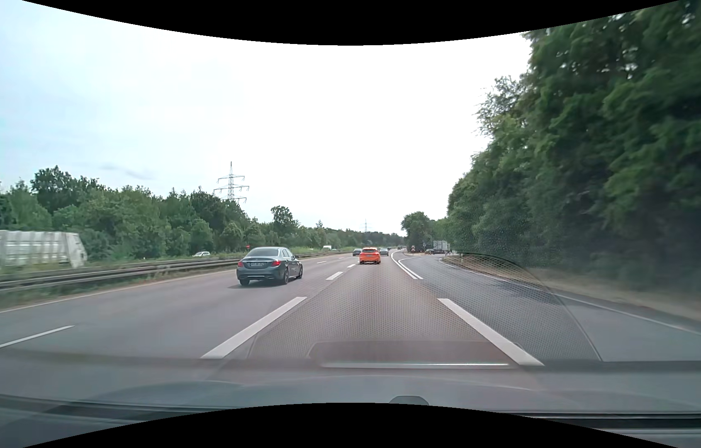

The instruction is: Follow the waypoints while adhering to traffic rules and regulations

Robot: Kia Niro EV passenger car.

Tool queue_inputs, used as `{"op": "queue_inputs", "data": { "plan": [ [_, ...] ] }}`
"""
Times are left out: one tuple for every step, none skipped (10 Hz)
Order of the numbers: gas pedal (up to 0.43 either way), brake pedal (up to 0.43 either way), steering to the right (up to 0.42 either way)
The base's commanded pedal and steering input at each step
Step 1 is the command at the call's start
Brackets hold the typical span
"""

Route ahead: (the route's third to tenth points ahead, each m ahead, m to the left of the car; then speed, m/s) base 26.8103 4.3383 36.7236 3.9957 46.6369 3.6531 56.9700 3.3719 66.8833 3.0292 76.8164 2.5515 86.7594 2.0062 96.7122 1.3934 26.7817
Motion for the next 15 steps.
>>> {"op": "queue_inputs", "data": {
  "plan": [
    [0.098,0.0,0.0],
    [0.098,0.0,0.0],
    [0.098,0.0,0.0],
    [0.098,0.0,0.0],
    [0.098,0.0,-0.001],
    [0.098,0.0,-0.001],
    [0.098,0.0,0.0],
    [0.098,0.0,0.0],
    [0.098,0.0,0.0],
    [0.098,0.0,0.0],
    [0.098,0.0,0.0],
    [0.098,0.0,0.0],
    [0.098,0.0,0.0],
    [0.098,0.0,0.0],
    [0.098,0.0,0.0]
  ]
}}
